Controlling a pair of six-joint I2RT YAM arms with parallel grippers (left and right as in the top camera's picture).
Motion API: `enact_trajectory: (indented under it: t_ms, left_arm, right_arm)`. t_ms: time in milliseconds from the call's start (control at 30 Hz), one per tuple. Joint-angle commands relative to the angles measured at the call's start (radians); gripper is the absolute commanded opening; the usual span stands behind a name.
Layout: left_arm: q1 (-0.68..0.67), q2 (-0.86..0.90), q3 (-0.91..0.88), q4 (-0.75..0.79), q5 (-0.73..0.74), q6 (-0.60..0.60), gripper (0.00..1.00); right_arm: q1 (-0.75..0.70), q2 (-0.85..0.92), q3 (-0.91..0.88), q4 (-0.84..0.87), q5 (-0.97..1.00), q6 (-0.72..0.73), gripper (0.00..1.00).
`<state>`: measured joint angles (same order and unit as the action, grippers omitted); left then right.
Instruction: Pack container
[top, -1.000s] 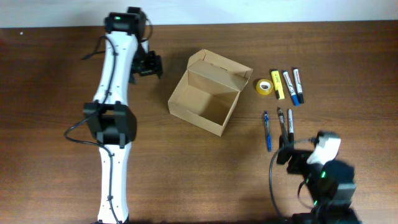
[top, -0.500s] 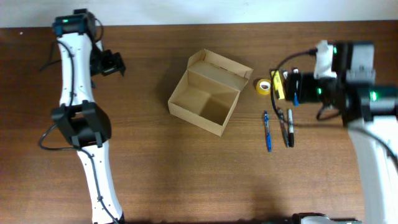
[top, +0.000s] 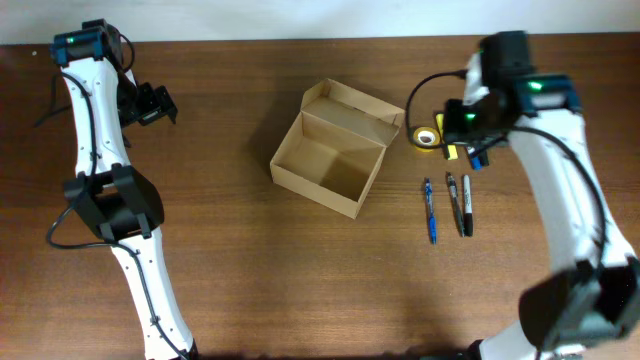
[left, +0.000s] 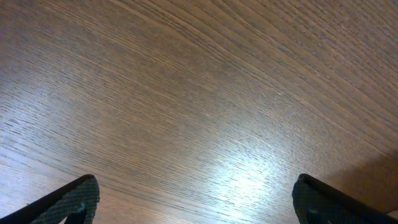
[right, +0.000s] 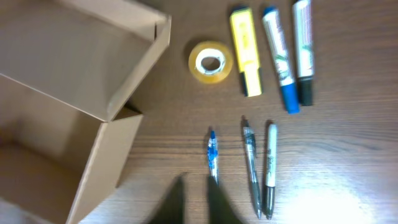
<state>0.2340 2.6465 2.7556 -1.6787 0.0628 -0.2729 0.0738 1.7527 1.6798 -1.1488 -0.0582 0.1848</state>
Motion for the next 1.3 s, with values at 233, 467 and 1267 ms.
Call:
enact_trajectory:
  t_ms: [233, 467, 1267]
  left_arm:
    - [0.003, 0.009, -0.006, 0.003, -0.011, 0.002, 1.00]
    - [0.003, 0.009, -0.006, 0.003, -0.011, 0.001, 1.00]
    - [0.003, 0.009, -0.006, 0.003, -0.011, 0.001, 1.00]
  right_arm:
    - [0.066, 0.179, 0.018, 0.032, 0.044, 0.061, 0.04]
    - [0.126, 0.264, 0.018, 0.115, 0.043, 0.068, 0.04]
    - [0.194, 0.326, 0.019, 0.371, -0.273, -0.043, 0.04]
